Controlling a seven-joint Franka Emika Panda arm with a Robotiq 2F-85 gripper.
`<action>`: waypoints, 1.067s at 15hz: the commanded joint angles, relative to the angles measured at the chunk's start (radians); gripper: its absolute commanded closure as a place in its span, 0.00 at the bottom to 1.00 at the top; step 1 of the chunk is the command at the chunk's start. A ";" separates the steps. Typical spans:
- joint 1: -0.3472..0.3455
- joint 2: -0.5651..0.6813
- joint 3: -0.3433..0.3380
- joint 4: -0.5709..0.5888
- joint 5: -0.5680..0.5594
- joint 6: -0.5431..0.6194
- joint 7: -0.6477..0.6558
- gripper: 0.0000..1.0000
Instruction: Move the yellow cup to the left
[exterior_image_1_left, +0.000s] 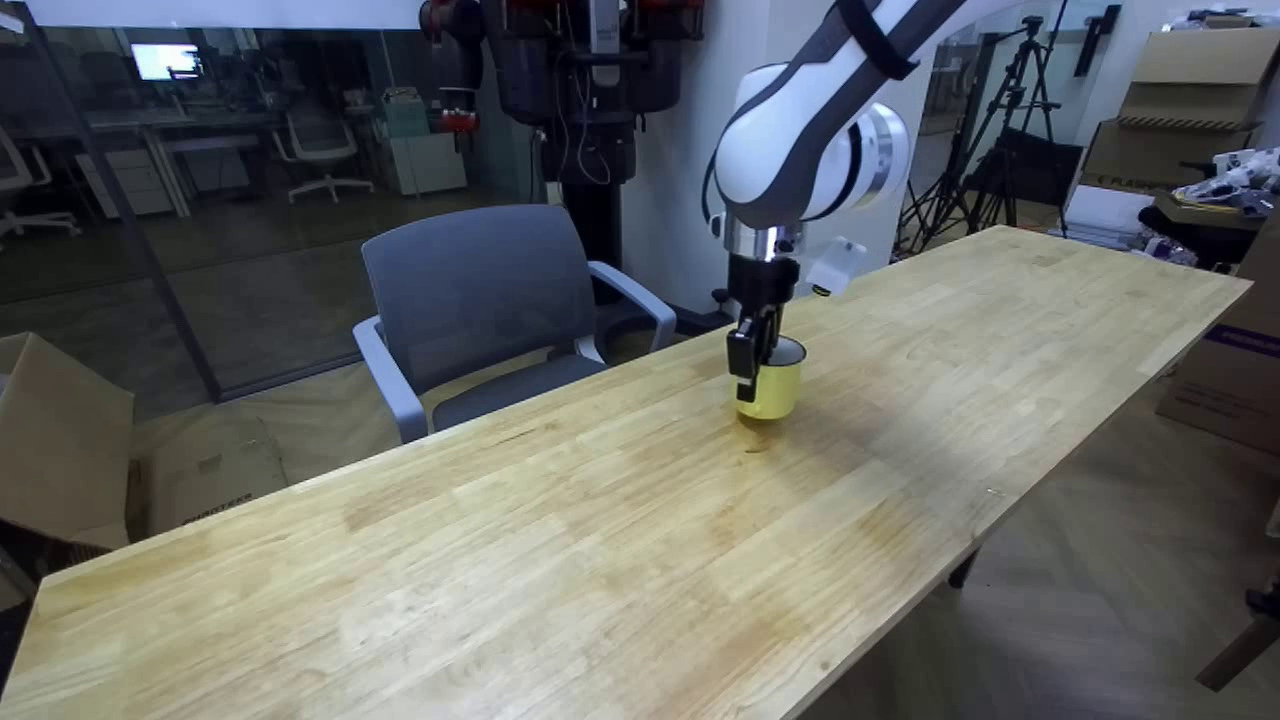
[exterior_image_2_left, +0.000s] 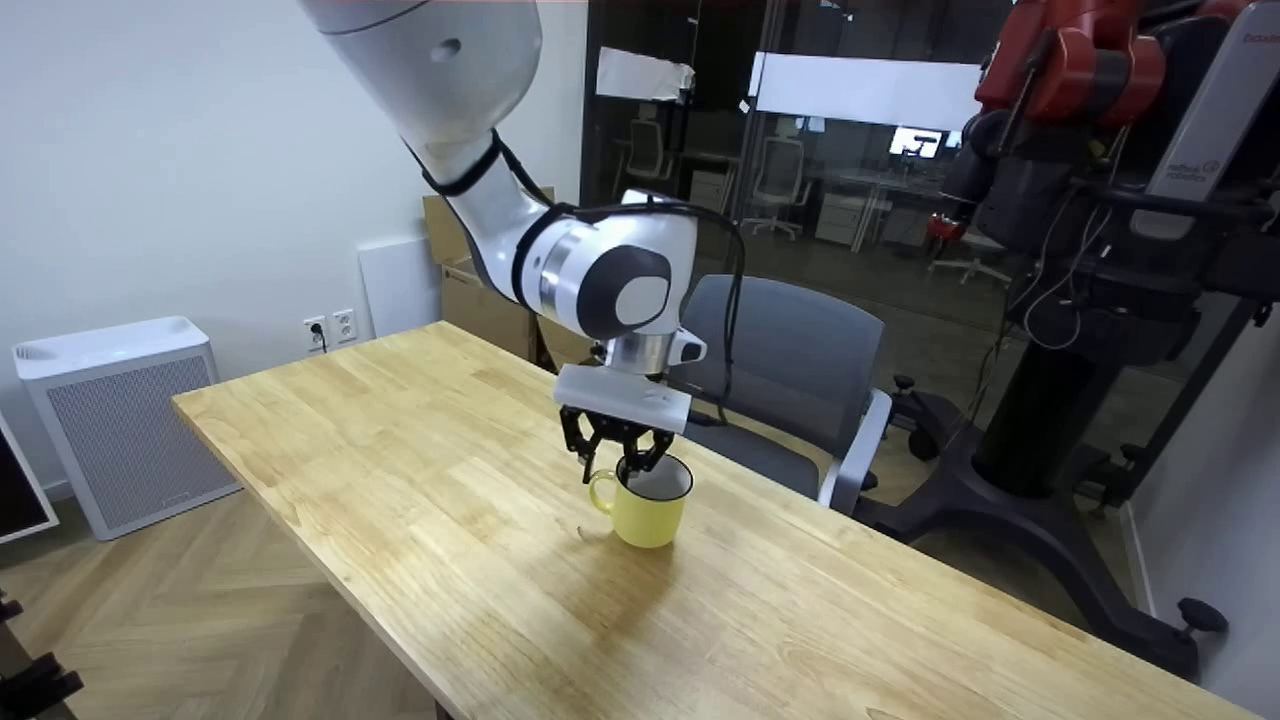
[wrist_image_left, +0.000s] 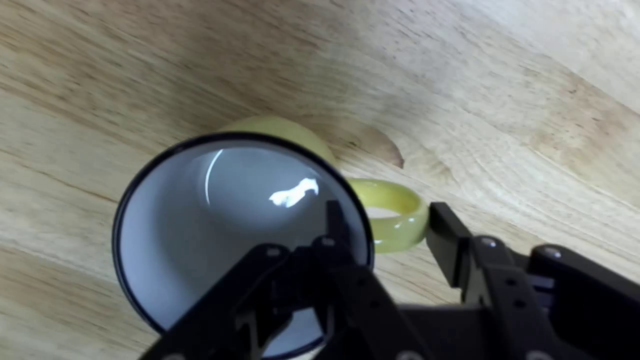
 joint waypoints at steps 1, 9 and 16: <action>0.022 0.036 -0.001 0.106 -0.023 -0.115 -0.007 0.80; 0.065 0.136 -0.040 0.237 -0.071 -0.213 0.025 0.80; 0.090 0.160 -0.060 0.270 -0.114 -0.204 0.041 0.80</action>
